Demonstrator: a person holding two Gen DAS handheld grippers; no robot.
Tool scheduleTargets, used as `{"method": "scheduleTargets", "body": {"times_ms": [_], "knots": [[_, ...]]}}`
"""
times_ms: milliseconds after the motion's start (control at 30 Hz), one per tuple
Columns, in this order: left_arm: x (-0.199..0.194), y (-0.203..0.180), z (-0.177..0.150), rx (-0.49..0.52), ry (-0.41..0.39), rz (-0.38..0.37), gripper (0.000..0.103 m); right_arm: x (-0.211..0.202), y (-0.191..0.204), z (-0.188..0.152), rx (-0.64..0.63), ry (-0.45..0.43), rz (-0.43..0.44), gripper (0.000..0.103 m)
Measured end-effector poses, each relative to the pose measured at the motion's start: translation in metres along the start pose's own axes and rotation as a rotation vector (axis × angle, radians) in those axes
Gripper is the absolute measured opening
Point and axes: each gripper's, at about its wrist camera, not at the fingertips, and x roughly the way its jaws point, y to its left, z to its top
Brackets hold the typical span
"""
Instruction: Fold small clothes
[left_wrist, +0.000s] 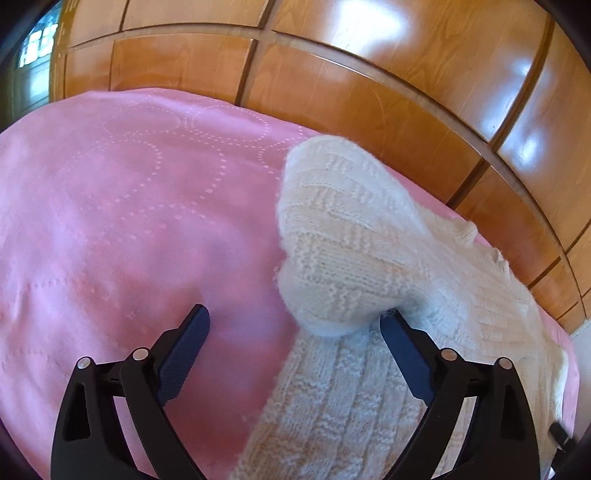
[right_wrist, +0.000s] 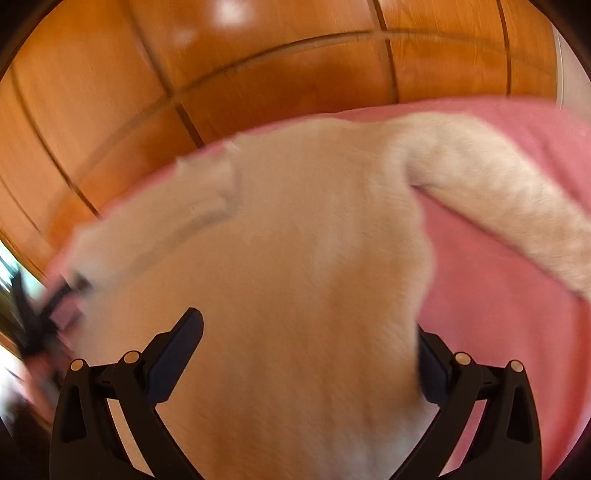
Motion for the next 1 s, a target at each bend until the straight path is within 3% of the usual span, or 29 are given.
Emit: {"method": "scheduleTargets", "body": {"times_ms": [67, 167, 267, 367, 400, 433, 500, 567, 633, 667, 733, 833, 900, 933, 967, 1000], "knots": [[-0.003, 0.001, -0.002, -0.009, -0.011, 0.003, 0.093, 0.014, -0.002, 0.014, 0.084, 0.005, 0.099, 0.097], [-0.011, 0.004, -0.005, -0.023, -0.053, 0.057, 0.093, 0.032, 0.003, 0.031, 0.131, 0.019, 0.148, 0.077], [-0.018, 0.003, -0.007, -0.029, -0.1, 0.072, 0.093, 0.039, 0.009, 0.046, 0.133, 0.009, 0.174, 0.076], [-0.019, 0.004, -0.007, -0.034, -0.108, 0.063, 0.093, 0.029, 0.01, 0.057, 0.16, -0.065, 0.124, 0.073], [-0.014, 0.005, -0.006, -0.041, -0.083, 0.061, 0.093, 0.015, 0.007, 0.059, 0.182, -0.142, 0.052, 0.075], [-0.011, 0.007, -0.005, -0.049, -0.064, 0.062, 0.093, 0.0, 0.003, 0.06, 0.209, -0.206, -0.033, 0.09], [-0.007, 0.006, -0.004, -0.05, -0.047, 0.06, 0.095, -0.026, -0.003, 0.056, 0.259, -0.295, -0.161, 0.094], [-0.004, 0.003, -0.004, -0.037, -0.041, 0.066, 0.097, -0.039, 0.005, 0.058, 0.218, -0.332, -0.105, 0.088], [-0.003, 0.002, -0.004, -0.03, -0.033, 0.073, 0.098, -0.03, 0.03, 0.066, 0.079, -0.259, -0.027, 0.085], [-0.003, 0.002, -0.004, -0.031, -0.032, 0.071, 0.098, -0.016, 0.043, 0.07, 0.027, -0.181, 0.054, 0.077], [-0.005, 0.006, -0.004, -0.05, -0.043, 0.05, 0.098, 0.014, 0.049, 0.074, 0.067, -0.069, 0.164, 0.069], [-0.008, 0.012, -0.004, -0.076, -0.057, 0.037, 0.098, 0.063, 0.05, 0.075, 0.108, 0.054, 0.118, 0.066], [-0.007, 0.01, -0.004, -0.073, -0.06, 0.042, 0.098, 0.084, 0.047, 0.072, 0.153, 0.08, 0.125, 0.053], [-0.007, 0.01, -0.003, -0.075, -0.066, 0.04, 0.098, 0.087, 0.046, 0.072, 0.169, 0.074, 0.132, 0.037], [-0.009, 0.012, -0.003, -0.088, -0.081, 0.031, 0.098, 0.09, 0.047, 0.073, 0.178, 0.064, 0.169, 0.008], [-0.012, 0.015, -0.003, -0.105, -0.098, 0.024, 0.098, 0.092, 0.049, 0.077, 0.185, 0.066, 0.228, 0.006]]}}
